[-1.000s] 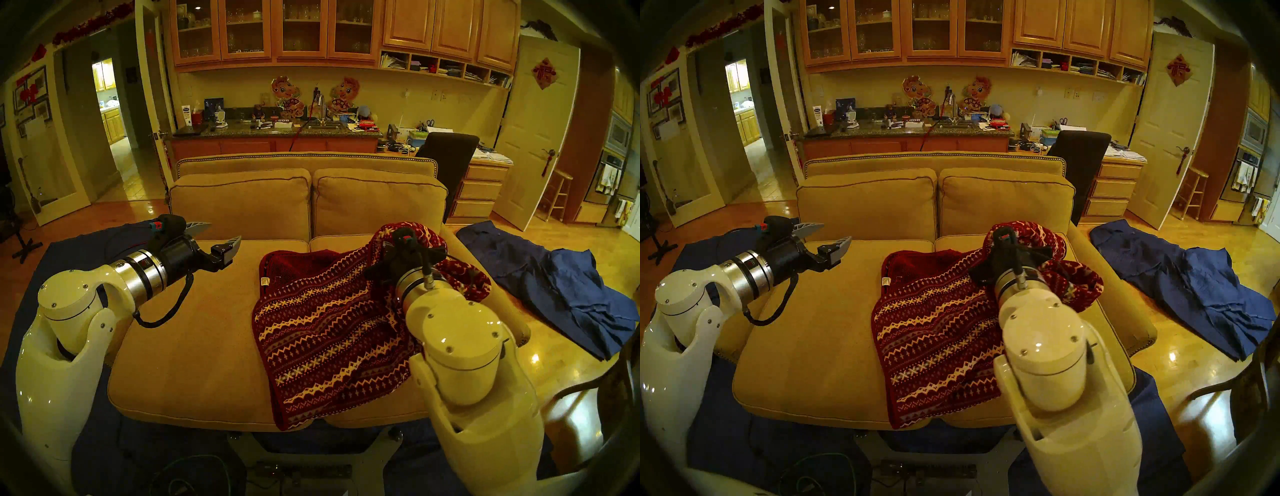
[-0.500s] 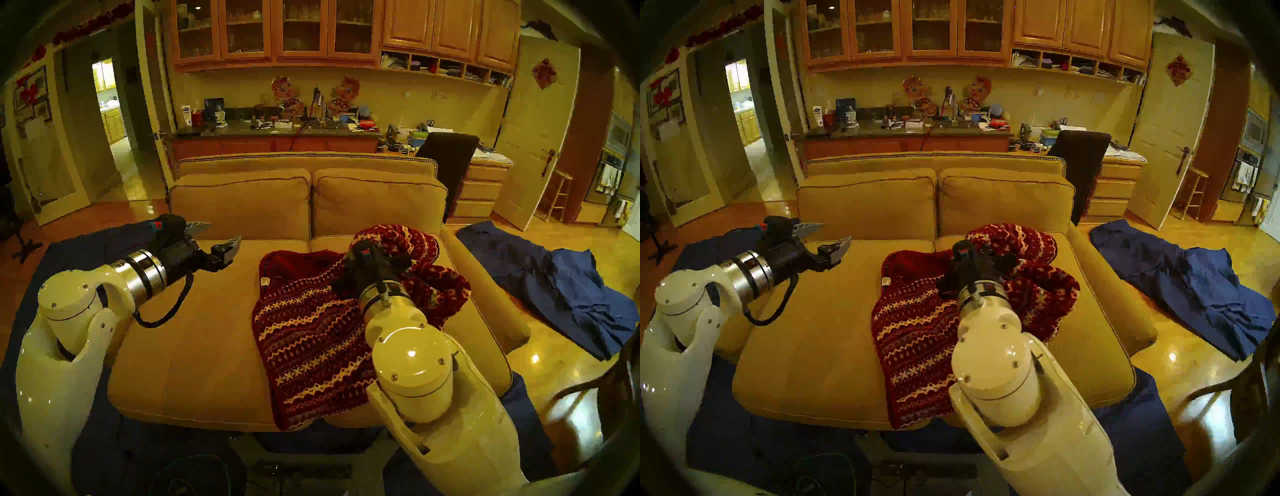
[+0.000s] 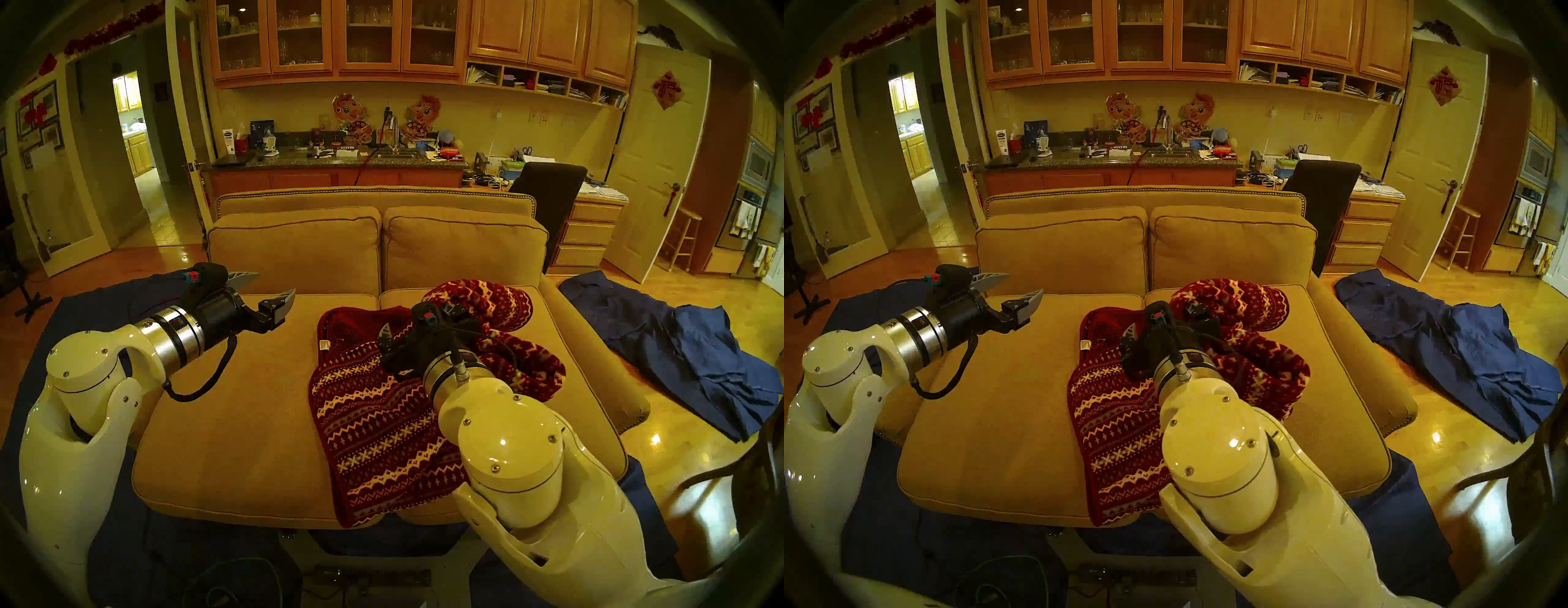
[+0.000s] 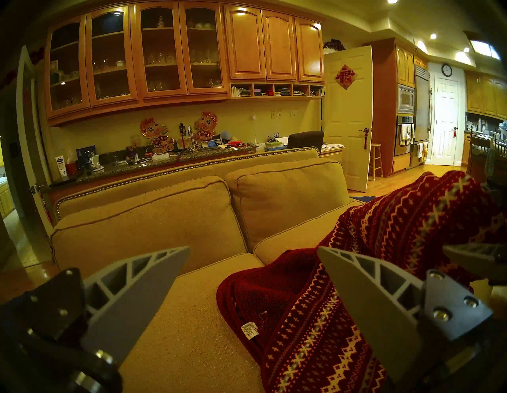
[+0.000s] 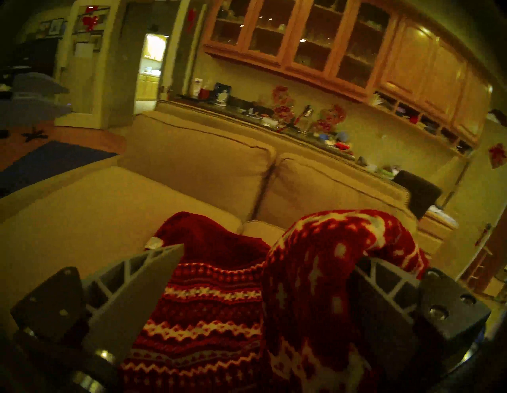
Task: Fold the blanket in half twice
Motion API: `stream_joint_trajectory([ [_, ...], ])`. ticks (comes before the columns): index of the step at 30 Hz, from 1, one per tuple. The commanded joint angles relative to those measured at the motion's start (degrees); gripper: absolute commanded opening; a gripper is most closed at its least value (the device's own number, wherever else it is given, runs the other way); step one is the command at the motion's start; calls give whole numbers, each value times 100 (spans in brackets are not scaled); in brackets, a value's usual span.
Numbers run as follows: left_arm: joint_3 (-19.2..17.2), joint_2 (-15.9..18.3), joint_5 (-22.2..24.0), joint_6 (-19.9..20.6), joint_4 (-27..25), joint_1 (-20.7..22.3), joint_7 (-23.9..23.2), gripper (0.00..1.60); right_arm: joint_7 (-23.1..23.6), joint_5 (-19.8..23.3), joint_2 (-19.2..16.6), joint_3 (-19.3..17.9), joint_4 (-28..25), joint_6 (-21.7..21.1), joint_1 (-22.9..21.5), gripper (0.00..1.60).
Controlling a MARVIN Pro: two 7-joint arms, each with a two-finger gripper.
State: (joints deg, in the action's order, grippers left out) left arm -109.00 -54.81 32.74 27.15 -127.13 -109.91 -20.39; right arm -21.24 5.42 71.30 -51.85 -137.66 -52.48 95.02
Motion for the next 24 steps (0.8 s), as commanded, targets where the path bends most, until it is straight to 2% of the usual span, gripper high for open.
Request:
stream_joint_trajectory([
  [1,-8,-10,-5,-42,-28,34,10,160,303,327,-3,28,-234,-200,-360,160],
  [3,-8,-10,-5,-42,-28,34,10,160,349,469,73,-35,-234,-252,-345,160],
  [7,-8,-10,-5,-43,-28,34,10,160,326,492,121,-87,-234,-252,-326,160],
  [12,-8,-10,-5,-44,-28,34,10,160,556,789,160,-285,-234,-252,-279,160],
  [17,-9,-8,-3,-39,-28,34,9,160,946,1304,317,-337,-234,-252,-257,160],
  [24,-9,-8,-3,-41,-28,34,9,160,1594,1937,13,-12,-234,-252,-463,160],
])
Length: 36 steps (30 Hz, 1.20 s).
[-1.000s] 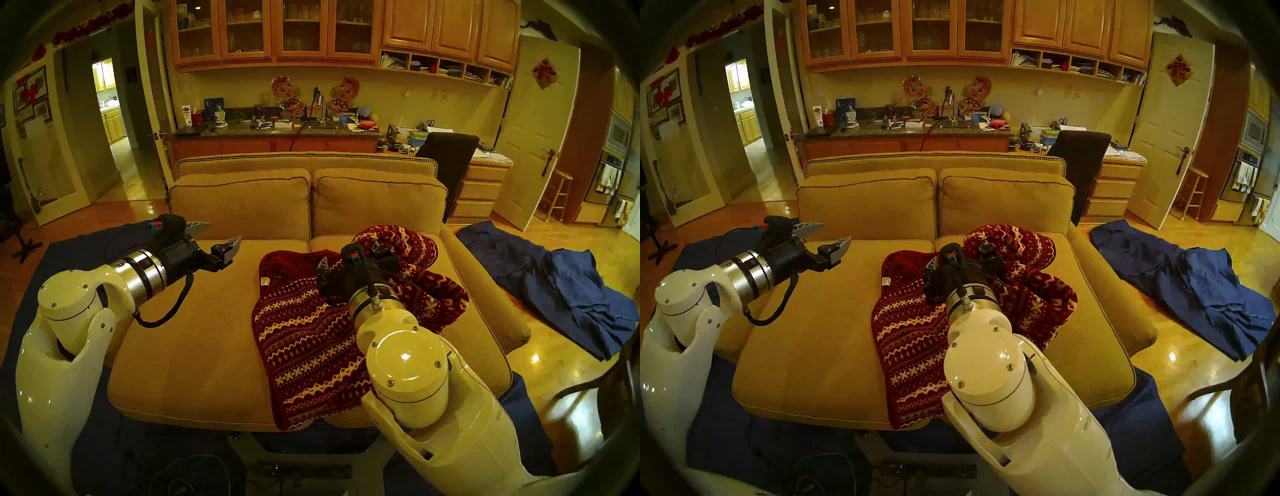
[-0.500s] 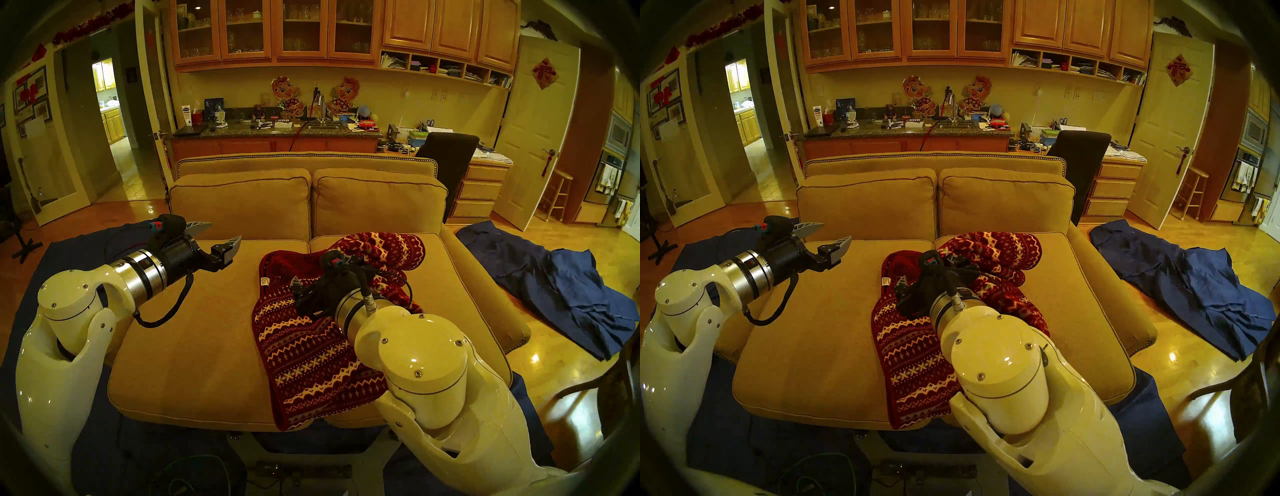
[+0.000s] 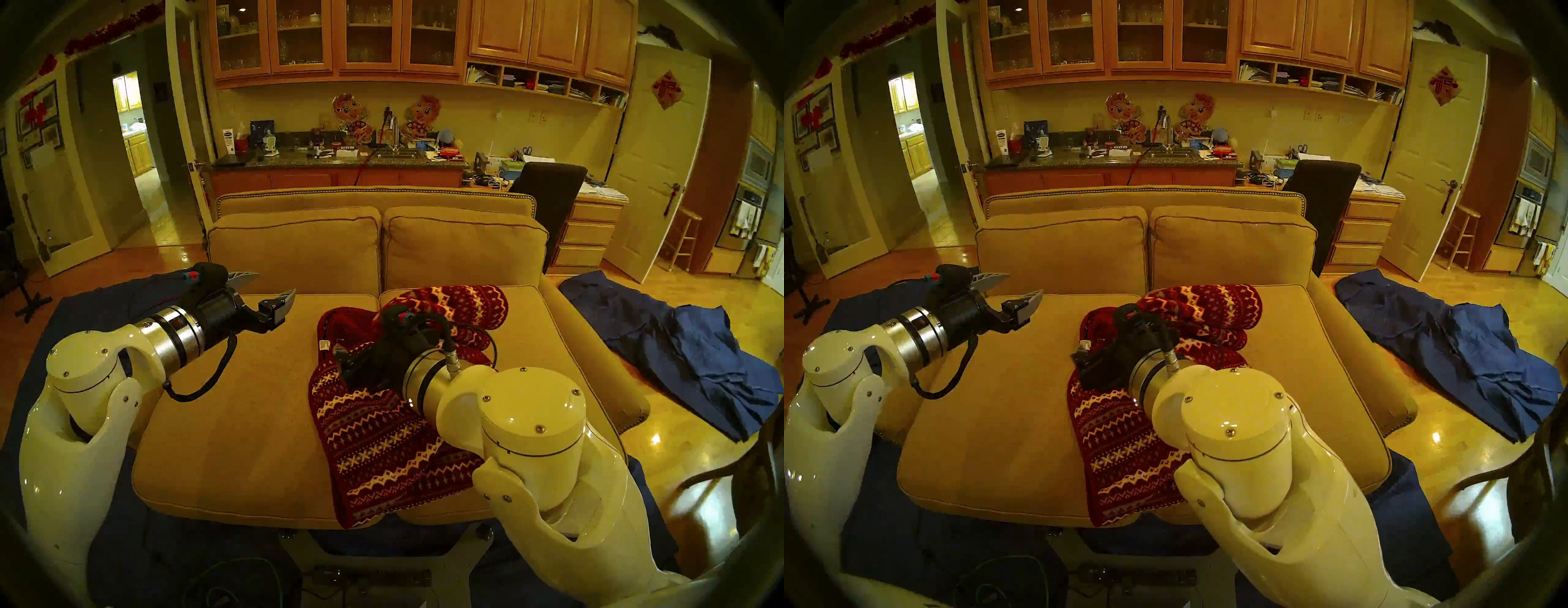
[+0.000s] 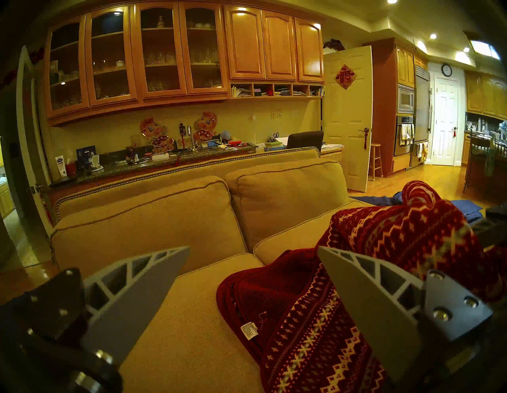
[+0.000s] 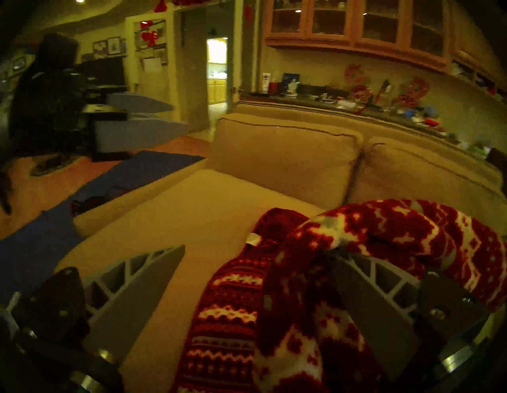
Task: Fold the blanket in half twice
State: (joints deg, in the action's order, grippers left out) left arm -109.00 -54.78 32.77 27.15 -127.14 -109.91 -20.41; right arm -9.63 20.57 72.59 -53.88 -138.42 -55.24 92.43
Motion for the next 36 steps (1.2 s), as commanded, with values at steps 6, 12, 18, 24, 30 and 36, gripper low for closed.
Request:
stream_joint_trajectory([
  [6,-7,-14,-8,-50,-27,34,13,160,167,634,-507,602,-158,24,-452,160],
  [12,-7,-14,-9,-52,-27,34,14,160,-188,1027,-343,765,181,24,-553,160],
  [18,-7,-13,-8,-51,-27,33,13,160,-410,1283,-107,976,526,24,-837,160],
  [24,-9,-9,-4,-43,-27,33,11,160,-300,1255,264,1002,989,24,-1148,160],
  [30,-9,-8,-3,-41,-27,33,11,160,-89,1189,619,1014,1570,24,-1608,160],
  [36,-8,-9,-4,-45,-27,33,12,160,311,902,652,1017,2074,24,-1907,160],
])
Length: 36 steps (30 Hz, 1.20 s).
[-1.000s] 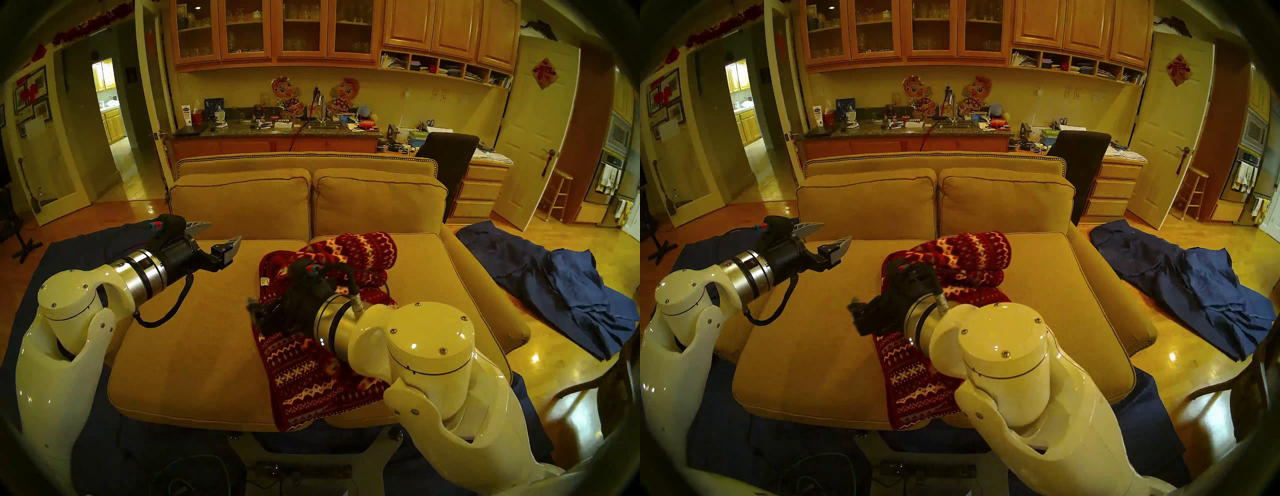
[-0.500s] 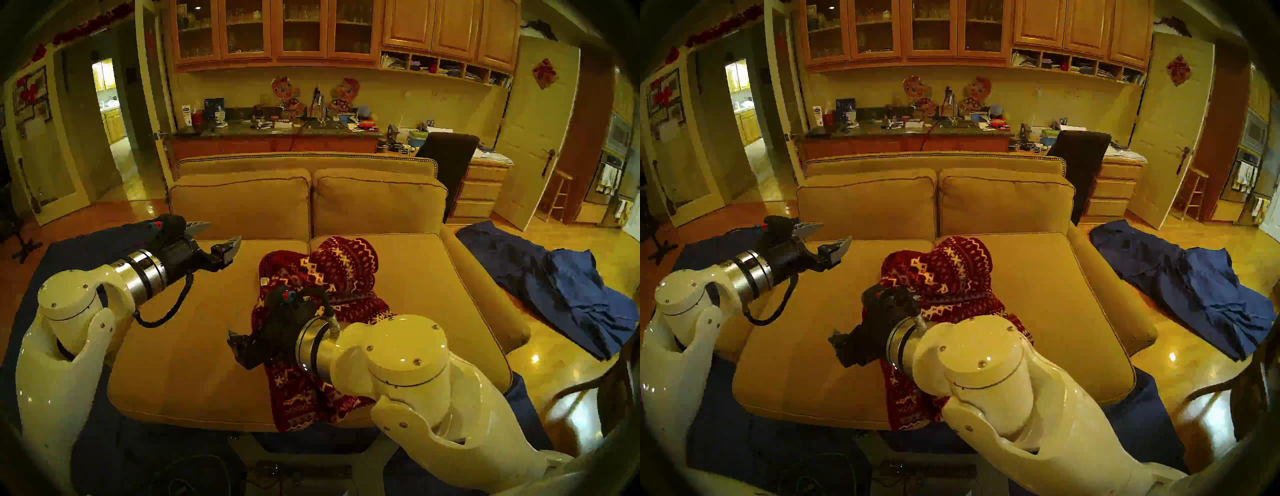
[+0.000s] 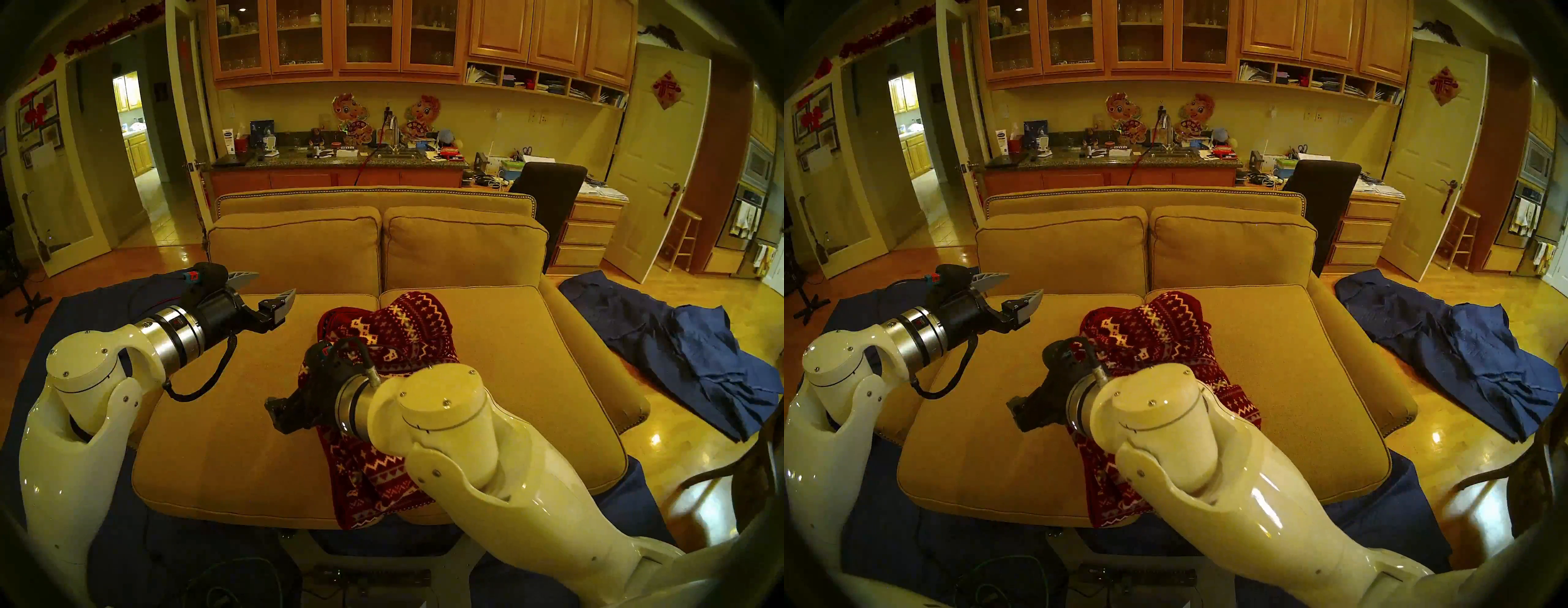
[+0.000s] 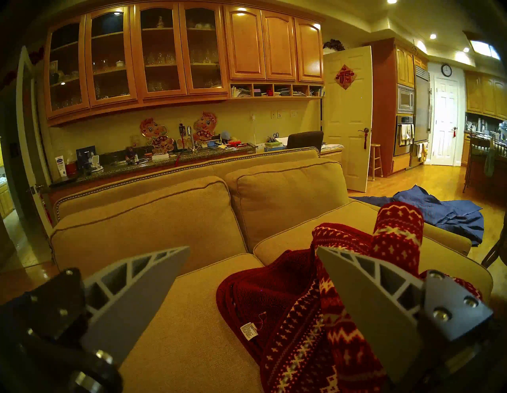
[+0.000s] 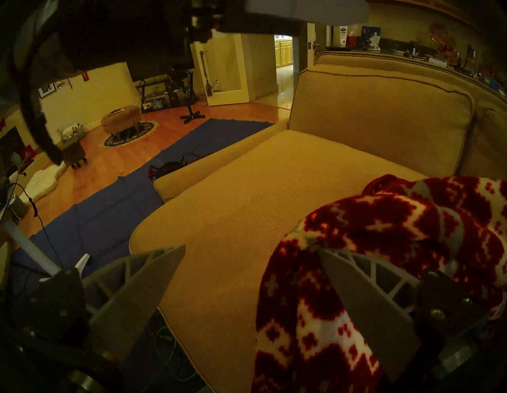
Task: Fold the blanket in half twice
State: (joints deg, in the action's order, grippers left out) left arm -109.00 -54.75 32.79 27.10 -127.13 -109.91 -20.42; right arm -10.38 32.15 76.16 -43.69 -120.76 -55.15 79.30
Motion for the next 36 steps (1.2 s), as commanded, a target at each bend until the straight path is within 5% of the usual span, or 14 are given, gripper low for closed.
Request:
stream_joint_trajectory([
  [1,-8,-11,-6,-40,-27,33,13,160,461,-435,266,14,307,15,-582,160],
  [4,-8,-12,-6,-42,-27,33,13,160,643,-795,118,180,466,15,-747,160],
  [12,-7,-15,-9,-50,-27,33,16,160,1117,-923,-84,471,684,15,-1281,160],
  [36,-5,-16,-11,-59,-27,32,19,160,1354,-1026,-120,526,735,15,-1389,160],
])
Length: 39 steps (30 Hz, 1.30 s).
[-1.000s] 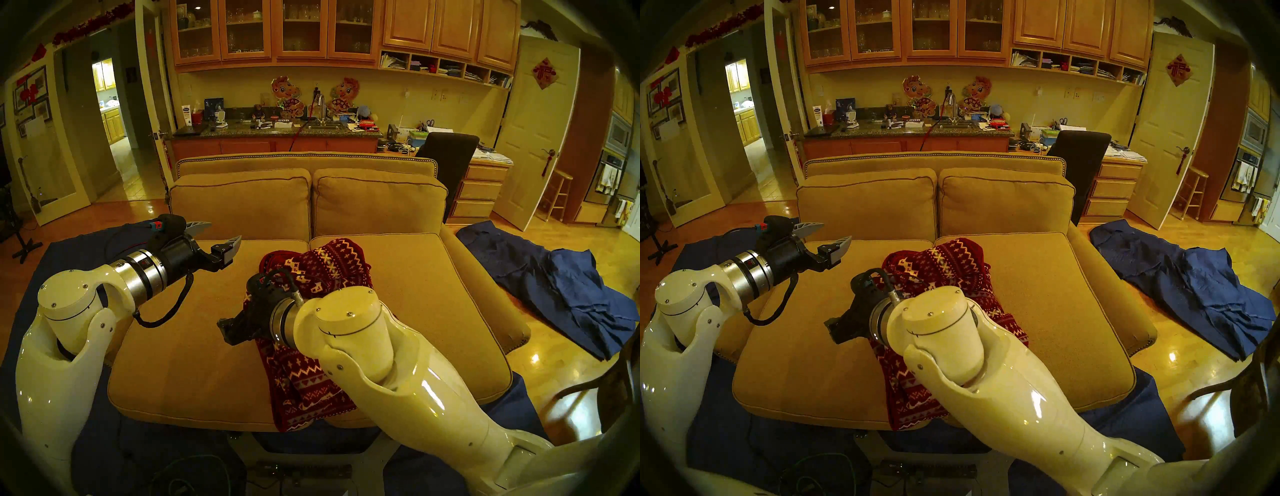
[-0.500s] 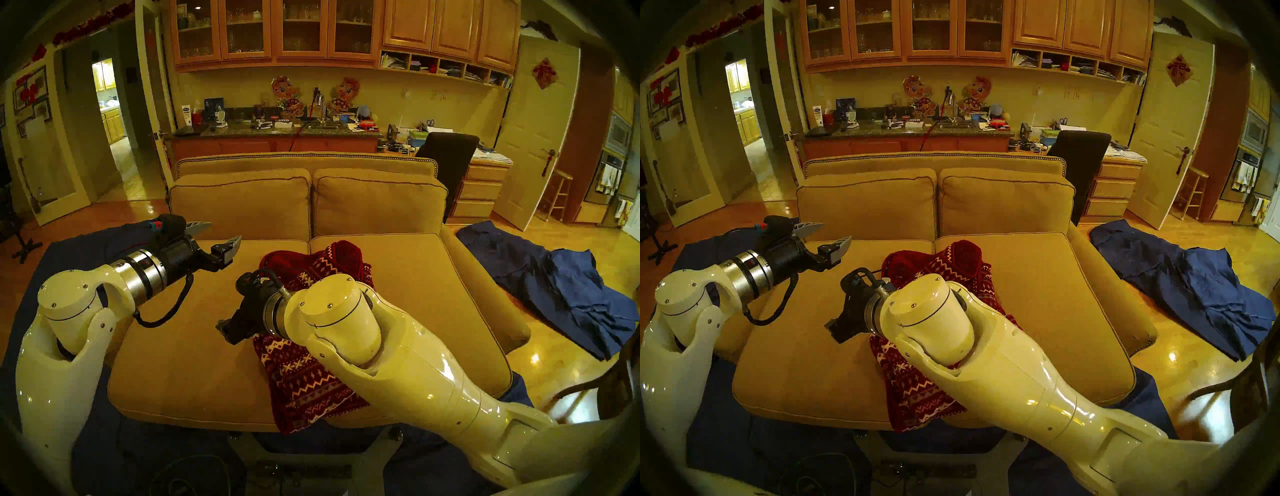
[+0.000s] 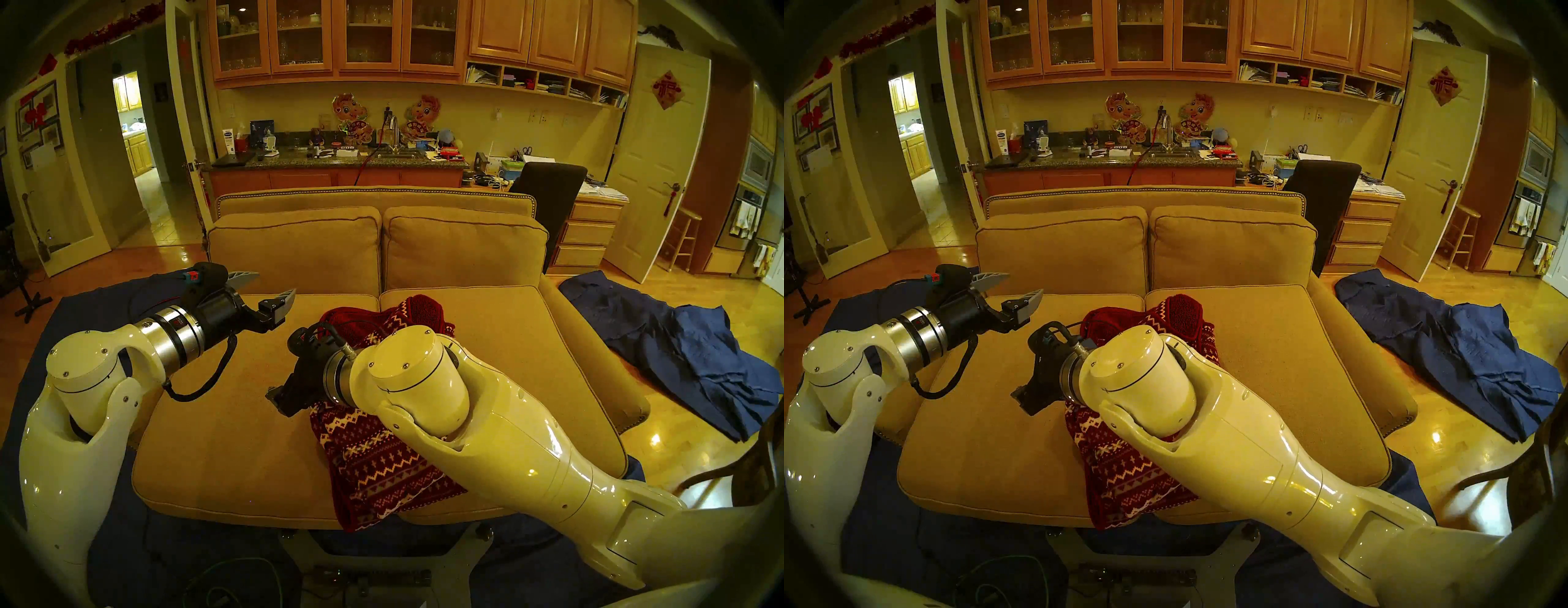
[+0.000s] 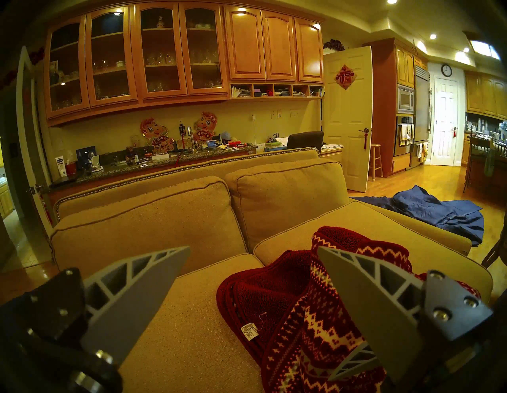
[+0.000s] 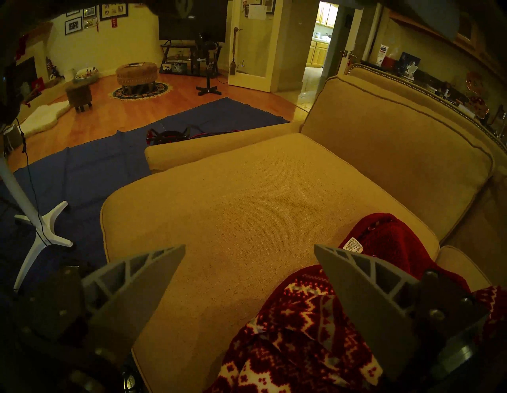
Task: Fold the blanket in half twice
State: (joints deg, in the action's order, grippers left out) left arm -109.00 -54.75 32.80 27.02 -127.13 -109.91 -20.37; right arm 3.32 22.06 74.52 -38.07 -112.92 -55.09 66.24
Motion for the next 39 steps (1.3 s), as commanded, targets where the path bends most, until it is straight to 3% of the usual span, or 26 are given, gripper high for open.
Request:
stream_joint_trajectory([
  [1,-5,-15,-11,-51,-27,31,15,160,0,0,0,-78,-94,18,-55,160],
  [6,-7,-10,-6,-39,-27,32,12,160,40,-8,-541,-502,-478,279,96,160],
  [14,-10,-4,0,-27,-26,30,8,160,119,41,-1166,-1474,-474,276,217,160],
  [20,-10,-2,1,-23,-26,30,7,160,10,29,-1530,-1990,-465,317,402,160],
  [26,-10,-1,2,-22,-26,29,6,160,63,212,-1948,-2590,-525,370,673,160],
  [32,-10,-2,3,-24,-26,30,6,160,309,636,-2485,-3356,-841,483,1324,160],
  [33,-10,-2,2,-25,-26,30,6,160,210,586,-2355,-3200,-749,427,1248,160],
  [34,-10,-2,2,-25,-26,30,6,160,414,761,-2581,-3474,-870,471,1465,160],
  [39,-10,-3,2,-27,-26,30,8,160,601,1069,-2844,-3659,-995,528,1770,160],
])
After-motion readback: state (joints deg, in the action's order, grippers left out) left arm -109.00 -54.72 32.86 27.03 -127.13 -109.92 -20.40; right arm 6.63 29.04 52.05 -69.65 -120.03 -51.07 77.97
